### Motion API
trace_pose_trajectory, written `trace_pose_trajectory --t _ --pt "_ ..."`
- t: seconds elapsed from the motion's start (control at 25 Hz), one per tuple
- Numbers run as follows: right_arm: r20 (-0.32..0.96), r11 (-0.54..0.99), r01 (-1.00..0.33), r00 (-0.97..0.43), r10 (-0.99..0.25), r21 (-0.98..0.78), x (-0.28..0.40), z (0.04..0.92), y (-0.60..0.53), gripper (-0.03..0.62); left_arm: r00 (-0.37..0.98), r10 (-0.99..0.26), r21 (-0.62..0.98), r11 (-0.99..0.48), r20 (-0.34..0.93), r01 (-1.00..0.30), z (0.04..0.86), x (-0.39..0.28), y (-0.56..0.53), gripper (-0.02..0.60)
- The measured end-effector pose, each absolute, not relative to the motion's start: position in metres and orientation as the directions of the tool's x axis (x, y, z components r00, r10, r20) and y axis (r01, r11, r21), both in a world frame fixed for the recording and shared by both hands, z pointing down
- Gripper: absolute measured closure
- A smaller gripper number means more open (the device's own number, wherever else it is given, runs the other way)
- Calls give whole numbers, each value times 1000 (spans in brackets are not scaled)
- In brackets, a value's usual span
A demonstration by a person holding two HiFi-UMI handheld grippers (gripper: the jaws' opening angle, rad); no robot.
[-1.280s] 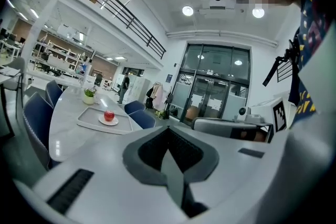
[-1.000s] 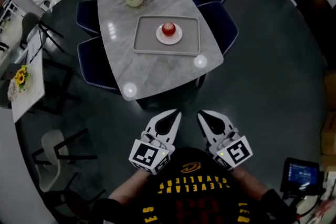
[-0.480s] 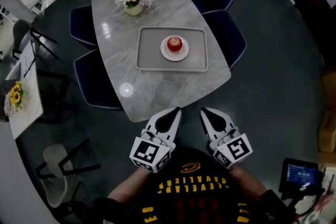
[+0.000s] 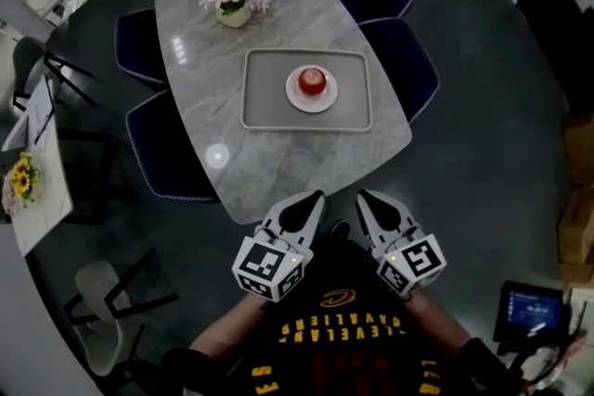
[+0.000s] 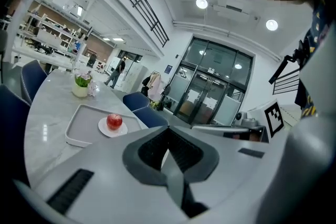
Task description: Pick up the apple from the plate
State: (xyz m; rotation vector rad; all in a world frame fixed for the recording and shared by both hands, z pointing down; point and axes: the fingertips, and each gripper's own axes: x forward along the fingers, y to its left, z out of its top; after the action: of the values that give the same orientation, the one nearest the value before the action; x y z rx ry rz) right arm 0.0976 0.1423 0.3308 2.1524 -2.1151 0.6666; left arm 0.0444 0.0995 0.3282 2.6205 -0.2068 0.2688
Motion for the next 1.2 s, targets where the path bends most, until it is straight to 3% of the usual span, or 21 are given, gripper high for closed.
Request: trace_pose_trajectory --t 0.48,0.72,0.76,0.84,1.2 --pt "328 -67 -956 -32 -944 -287 140 347 98 597 940 -187 471 -827 287 -308 348 54 45 580" --pt "348 -49 -939 -77 -934 -340 180 367 54 595 927 -210 671 -643 309 -369 380 75 -3 565" --pt "355 -52 -932 -84 -931 -358 189 372 46 594 922 -216 678 -626 323 -384 387 80 -11 533" --pt "375 -59 -919 -100 -922 -390 206 383 32 524 910 -223 683 -604 350 -411 398 91 -26 499" --pt "470 -113 -864 -154 -869 -491 274 447 -10 525 852 -225 701 -489 473 -518 455 127 -90 495"
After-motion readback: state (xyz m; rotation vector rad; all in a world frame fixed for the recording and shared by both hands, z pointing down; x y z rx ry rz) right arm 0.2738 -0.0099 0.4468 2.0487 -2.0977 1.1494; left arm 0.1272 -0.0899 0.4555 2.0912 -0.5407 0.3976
